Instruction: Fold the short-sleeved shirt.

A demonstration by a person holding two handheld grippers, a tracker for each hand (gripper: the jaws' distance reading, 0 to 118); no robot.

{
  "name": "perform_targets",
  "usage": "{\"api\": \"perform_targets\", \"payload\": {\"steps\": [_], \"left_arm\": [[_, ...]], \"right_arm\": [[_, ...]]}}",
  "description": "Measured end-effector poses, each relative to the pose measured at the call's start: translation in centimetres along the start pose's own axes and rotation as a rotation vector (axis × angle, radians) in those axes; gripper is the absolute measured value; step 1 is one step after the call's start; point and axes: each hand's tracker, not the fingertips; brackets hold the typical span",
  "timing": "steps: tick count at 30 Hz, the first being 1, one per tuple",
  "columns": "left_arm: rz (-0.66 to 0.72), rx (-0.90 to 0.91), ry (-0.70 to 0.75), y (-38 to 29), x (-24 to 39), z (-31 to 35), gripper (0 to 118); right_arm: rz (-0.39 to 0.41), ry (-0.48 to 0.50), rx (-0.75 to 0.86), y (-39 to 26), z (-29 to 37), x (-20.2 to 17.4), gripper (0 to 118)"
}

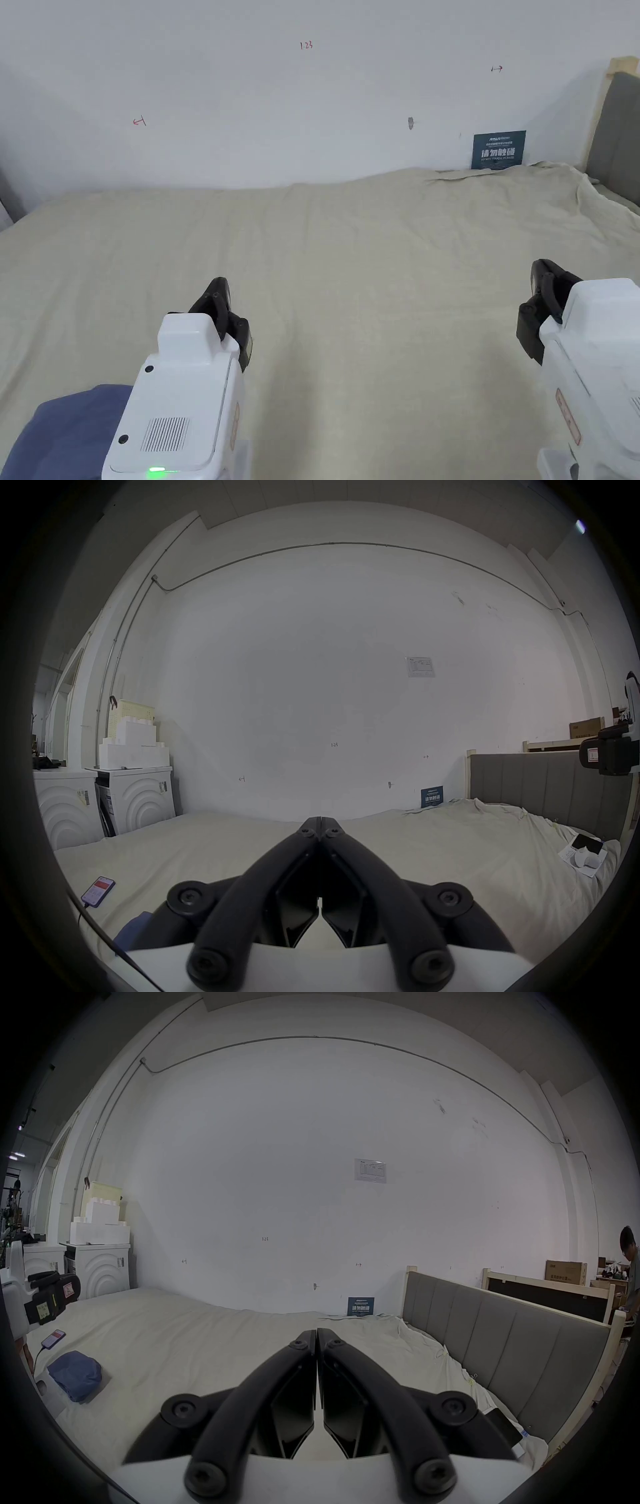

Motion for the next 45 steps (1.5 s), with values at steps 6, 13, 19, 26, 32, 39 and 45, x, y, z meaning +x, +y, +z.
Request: {"api": "perform_targets", "payload": {"steps": [6, 13, 19, 26, 32, 39, 45], "left_arm": [[-0.006, -0.002, -0.002, 0.0, 0.0, 0.0, 0], [-0.009, -0.002, -0.002, 0.0, -0.2, 0.0, 0], [-0.011, -0.003, -0.002, 0.0, -0.2, 0.0, 0], [-0.009, -0.006, 0.0, 0.0, -0.3, 0.0, 0], [-0.009, -0.009, 0.004, 0.0, -0.4, -0.1, 0], [-0.008, -0.009, 0.008, -0.1, -0.5, -0.1, 12], [0.005, -0.019, 0.026, 0.0, -1.0, -0.2, 80]], "right_arm": [[-0.001, 0.003, 0.0, 0.0, 0.0, -0.1, 1], [0.002, 0.004, 0.002, 0.1, 0.1, -0.1, 1], [0.003, 0.003, 0.004, 0.1, 0.1, -0.1, 1], [0.007, 0.004, 0.008, 0.3, 0.1, -0.2, 1], [0.007, 0.005, 0.006, 0.3, 0.0, -0.3, 1], [0.008, 0.0, 0.003, 0.2, 0.0, -0.3, 10], [-0.003, -0.003, -0.006, 0.1, 0.0, -0.2, 83]]}}
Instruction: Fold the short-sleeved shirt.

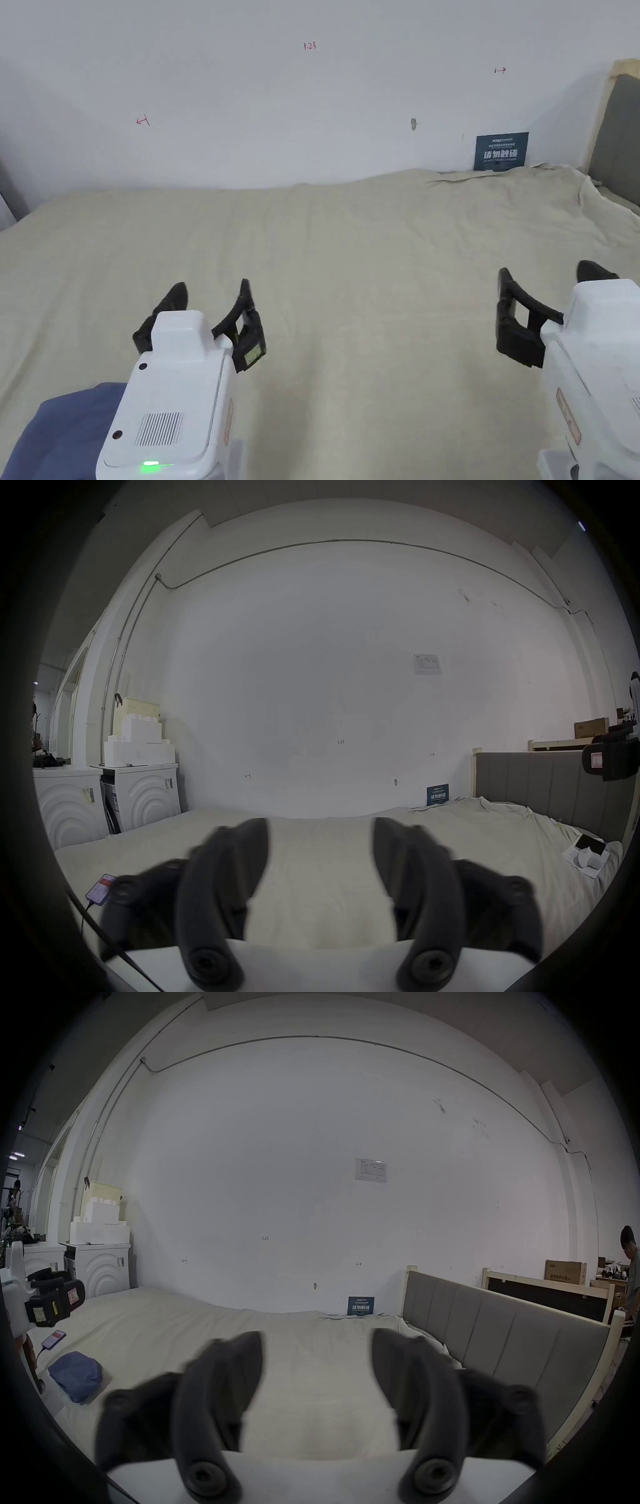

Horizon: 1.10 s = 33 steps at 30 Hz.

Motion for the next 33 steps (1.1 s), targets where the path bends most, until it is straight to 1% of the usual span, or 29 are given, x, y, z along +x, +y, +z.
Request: {"api": "perform_targets", "payload": {"steps": [1, 2, 3, 4, 5, 8, 33], "left_arm": [[0.0, -0.002, 0.001, -0.02, -0.04, 0.01, 80], [0.001, -0.003, 0.002, 0.03, -0.06, 0.02, 90], [0.001, -0.005, 0.003, 0.04, -0.08, 0.04, 100], [0.003, -0.006, -0.003, 0.02, -0.15, 0.08, 111], [0.005, -0.006, -0.007, 0.01, -0.17, 0.11, 118], [-0.001, -0.004, -0.006, -0.03, -0.17, 0.19, 118], [-0.022, -0.006, 0.017, -0.15, 0.02, 0.04, 118]], "right_arm": [[-0.008, 0.002, 0.002, -0.03, 0.01, 0.06, 83], [-0.012, -0.001, 0.003, -0.05, 0.04, 0.08, 93], [-0.013, -0.004, 0.004, -0.06, 0.07, 0.09, 100], [-0.012, -0.006, 0.005, -0.06, 0.13, 0.09, 106], [-0.011, -0.007, 0.005, -0.07, 0.17, 0.09, 108], [-0.014, -0.007, 0.003, -0.07, 0.22, 0.15, 112], [-0.016, -0.026, 0.014, 0.11, 0.25, 0.29, 112]]}}
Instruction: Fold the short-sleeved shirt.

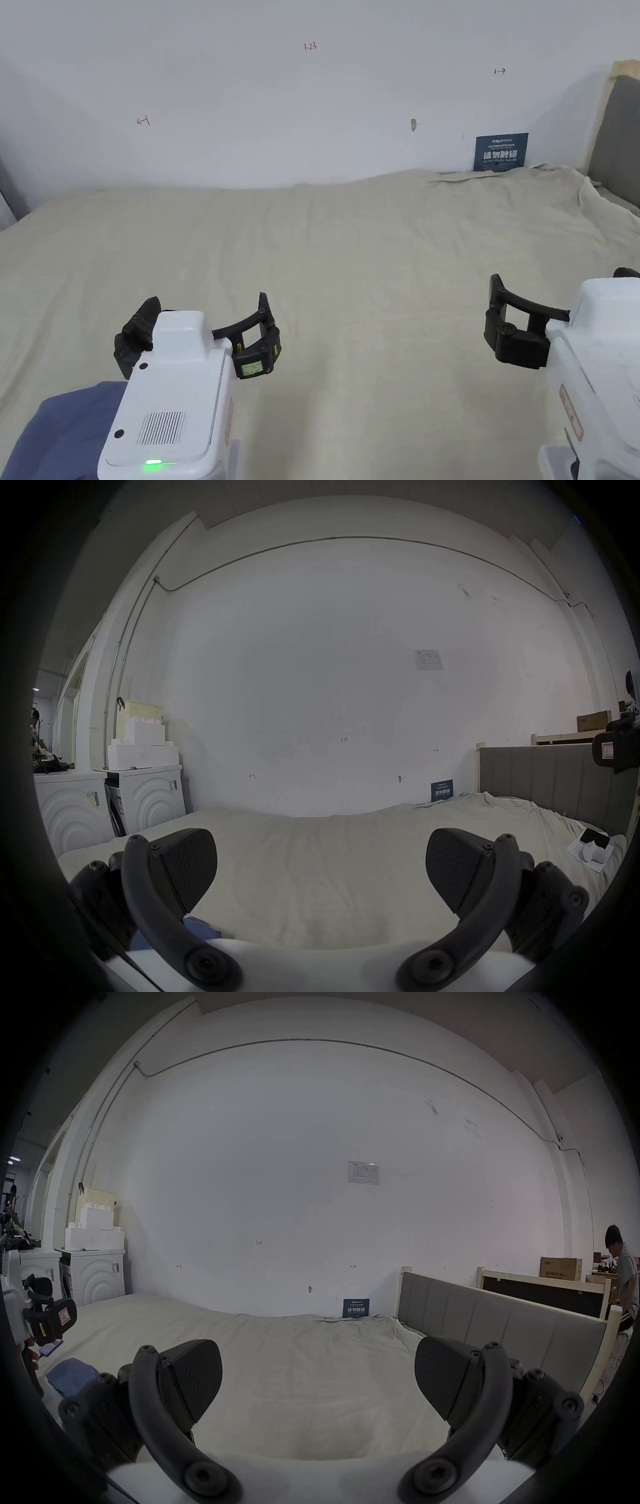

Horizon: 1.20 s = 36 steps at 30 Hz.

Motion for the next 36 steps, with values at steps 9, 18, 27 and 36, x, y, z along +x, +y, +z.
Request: {"api": "perform_targets", "payload": {"steps": [9, 18, 27, 36], "left_arm": [[-0.011, 0.002, 0.003, 0.01, 0.1, 0.11, 118], [-0.016, -0.001, 0.009, -0.02, 0.0, 0.1, 118], [-0.019, 0.002, 0.009, -0.05, -0.01, 0.19, 118], [-0.014, 0.004, 0.013, -0.07, -0.08, 0.24, 118]], "right_arm": [[-0.003, -0.006, 0.002, 0.02, 0.07, 0.01, 112], [-0.004, -0.004, 0.004, 0.04, 0.12, -0.09, 112], [-0.001, -0.005, 0.006, 0.12, 0.19, -0.18, 112], [0.002, -0.008, 0.005, 0.15, 0.27, -0.15, 112]]}}
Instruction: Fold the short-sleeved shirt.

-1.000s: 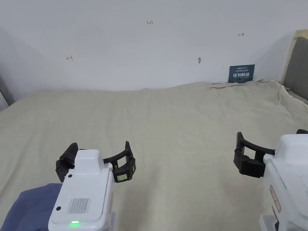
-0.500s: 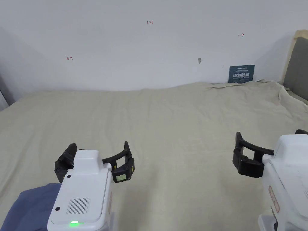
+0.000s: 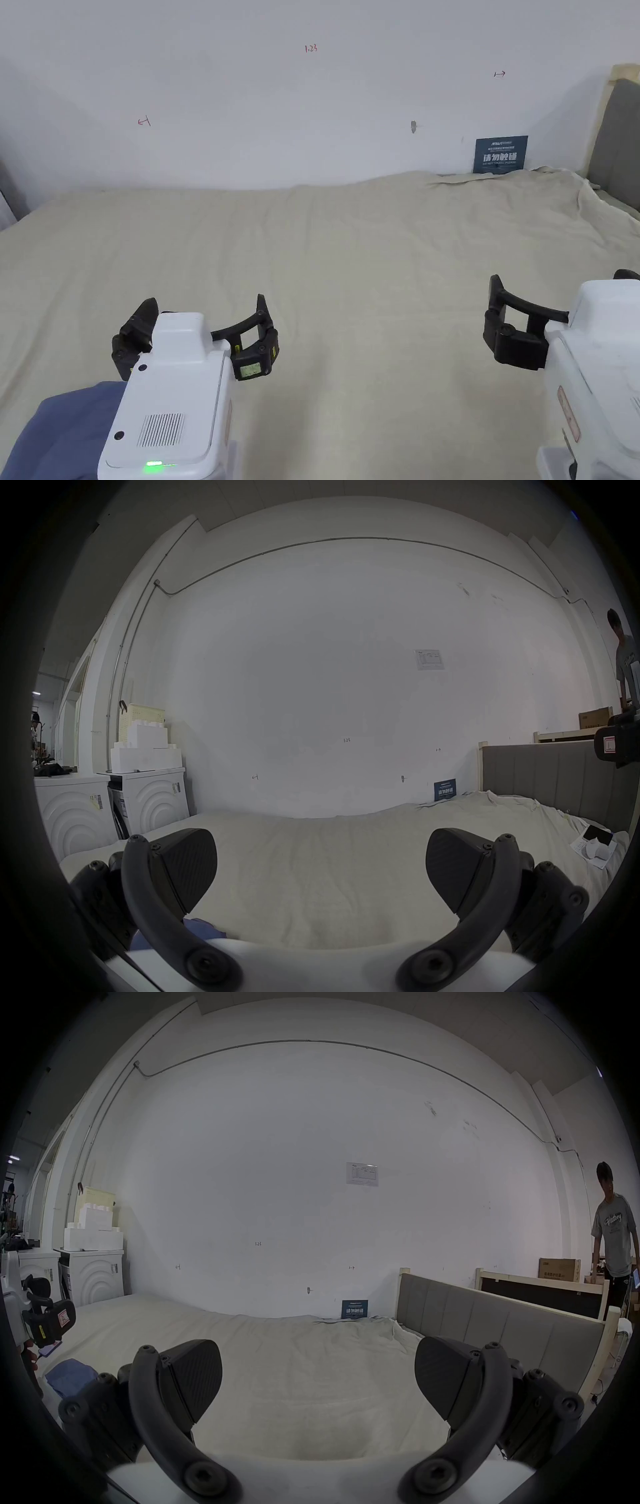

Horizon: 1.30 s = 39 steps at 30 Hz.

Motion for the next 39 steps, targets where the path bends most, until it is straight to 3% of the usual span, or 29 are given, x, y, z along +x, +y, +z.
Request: {"api": "perform_targets", "payload": {"steps": [32, 39], "left_arm": [[0.0, -0.005, -0.008, 0.0, -0.1, -0.1, 118], [0.007, -0.011, -0.013, 0.0, -0.2, 0.0, 118]], "right_arm": [[0.002, -0.023, -0.03, 0.3, -0.1, -0.1, 112], [-0.137, -0.092, -0.257, 1.9, -0.9, 0.0, 112]]}}
